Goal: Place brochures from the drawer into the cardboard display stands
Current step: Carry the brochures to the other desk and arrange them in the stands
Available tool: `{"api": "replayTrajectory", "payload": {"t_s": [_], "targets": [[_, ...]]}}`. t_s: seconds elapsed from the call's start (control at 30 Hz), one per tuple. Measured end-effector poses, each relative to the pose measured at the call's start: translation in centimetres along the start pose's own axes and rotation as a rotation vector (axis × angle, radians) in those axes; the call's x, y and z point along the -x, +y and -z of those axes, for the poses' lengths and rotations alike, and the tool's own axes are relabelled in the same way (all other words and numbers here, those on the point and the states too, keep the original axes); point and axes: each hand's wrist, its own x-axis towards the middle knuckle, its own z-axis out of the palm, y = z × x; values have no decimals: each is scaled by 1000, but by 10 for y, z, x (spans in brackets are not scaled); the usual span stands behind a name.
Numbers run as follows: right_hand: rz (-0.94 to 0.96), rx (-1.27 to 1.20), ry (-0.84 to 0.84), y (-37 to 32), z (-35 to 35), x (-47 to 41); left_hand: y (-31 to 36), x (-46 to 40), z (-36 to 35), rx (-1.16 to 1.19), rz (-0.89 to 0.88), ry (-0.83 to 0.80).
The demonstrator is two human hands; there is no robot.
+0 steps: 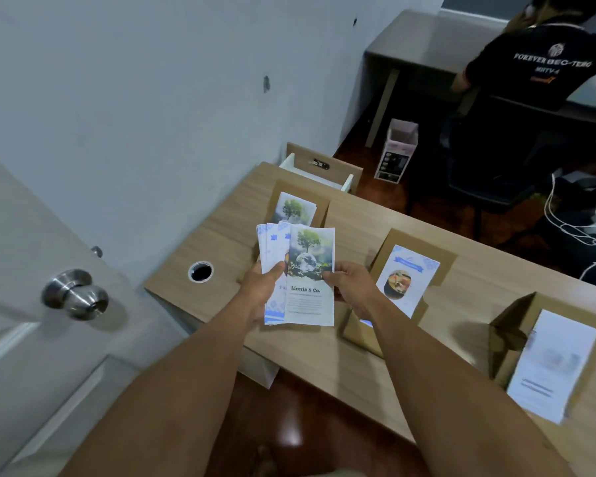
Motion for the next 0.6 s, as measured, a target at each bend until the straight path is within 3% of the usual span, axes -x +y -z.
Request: {"api": "replayTrajectory", "payload": {"t_s": [0.43,0.6], "targets": [[-4,133,191,44,42,27,-47,51,3,-23,-85,337],[-40,274,171,66,27,40,-66,65,24,-33,-88,391]]}}
